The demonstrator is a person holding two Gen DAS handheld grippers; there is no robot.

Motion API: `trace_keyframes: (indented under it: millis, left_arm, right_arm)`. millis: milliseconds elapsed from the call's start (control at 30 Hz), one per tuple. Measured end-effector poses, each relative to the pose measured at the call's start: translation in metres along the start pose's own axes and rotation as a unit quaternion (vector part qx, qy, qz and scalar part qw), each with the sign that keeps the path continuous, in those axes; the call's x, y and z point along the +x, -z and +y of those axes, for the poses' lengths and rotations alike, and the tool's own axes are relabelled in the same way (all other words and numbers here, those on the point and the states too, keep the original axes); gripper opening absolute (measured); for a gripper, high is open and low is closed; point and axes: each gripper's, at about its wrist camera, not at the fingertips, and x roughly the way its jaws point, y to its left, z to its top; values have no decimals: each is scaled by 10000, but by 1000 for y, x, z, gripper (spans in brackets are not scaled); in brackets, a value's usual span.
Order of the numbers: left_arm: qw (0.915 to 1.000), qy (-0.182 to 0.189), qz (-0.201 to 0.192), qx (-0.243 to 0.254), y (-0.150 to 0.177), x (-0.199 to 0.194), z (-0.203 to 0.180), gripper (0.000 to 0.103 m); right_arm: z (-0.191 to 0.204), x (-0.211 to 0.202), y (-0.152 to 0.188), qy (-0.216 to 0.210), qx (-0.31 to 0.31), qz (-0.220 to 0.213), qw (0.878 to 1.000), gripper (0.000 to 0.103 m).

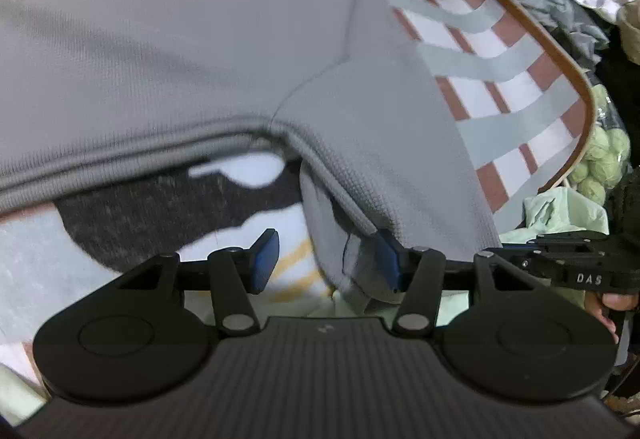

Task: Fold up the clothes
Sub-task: 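Lift the hem with both grippers and fold it toward the collar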

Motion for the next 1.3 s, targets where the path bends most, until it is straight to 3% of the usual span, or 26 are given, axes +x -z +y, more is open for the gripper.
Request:
trace_keyframes:
  millis: [67,133,233,333,367,400,433,467,500,567,633,667,700,733,767,967,1067,1167,1233,1267,1300]
  left_arm:
    - [10000,38,-16,-21,0,1,0,55]
    - [9999,112,-19,-128,0,2,1,60]
    - [9992,308,59,-254,1,5,0,67]
    - [9970,620,204,-406,5,10,-2,68]
    - [9966,662,203,-451,6,12,-3,64]
    - [9961,703,201,-496,8,14,-4,35]
    - [9956,745,200,-541,9,16,-6,17]
    - [9958,718,179,-533,9,18,-8,6]
    - [9971,607,137,-437,8,16,-11,6]
    - [9988,439,101,-188,4,9,-20,6]
    - [9993,29,79,351,-3,-4,-38,7]
    - [9975,-199,81,673,-7,-10,-48,15]
    - [9929,-466,105,1085,-9,-17,-60,36]
    - [9879,-633,48,1416,-10,-25,-69,47]
    - [9848,-627,-148,1612,-11,-35,-75,56]
    - [9698,-298,-1028,2190,-27,-65,-98,67]
    - [9692,-208,-1151,2167,-43,-49,-108,70]
    - [9671,-534,-1183,2190,-55,-26,-108,77]
    - [9627,-902,-1015,2339,-65,-4,-102,77]
    - [9599,-1084,-908,2419,-70,7,-98,68]
    - [9593,-1206,-791,2429,-78,16,-92,41]
  right_arm:
    - [2,2,-1,12,-125,76,9999,7]
    - [-6,1,-7,-115,124,-19,9999,13]
    - [-20,7,-10,-231,590,-27,9980,64]
    - [-22,21,-6,-477,693,80,9964,65]
    - [-19,24,-5,-543,677,36,9962,65]
    - [-20,27,-6,-640,744,-25,9952,64]
    - [-20,30,-7,-737,812,-84,9939,47]
    - [-24,34,-9,-900,955,-102,9913,16]
    - [-27,38,-10,-1063,1097,-120,9882,11]
    - [-31,37,-11,-1303,1270,-311,9828,11]
    - [-29,29,-14,-1505,1250,-522,9793,10]
    - [-29,24,-18,-1605,1271,-620,9769,10]
    - [-29,19,-21,-1704,1292,-717,9742,10]
    - [-28,16,-26,-1799,1303,-795,9718,10]
    - [-27,15,-33,-1848,1297,-816,9708,10]
    - [-15,19,-88,-2164,1172,-893,9651,10]
    - [-4,24,-117,-2118,879,-869,9695,10]
    - [6,31,-146,-2003,575,-838,9744,10]
    - [10,37,-161,-1964,457,-799,9762,10]
    - [12,41,-168,-1988,404,-746,9764,10]
    - [13,44,-173,-1997,331,-681,9769,10]
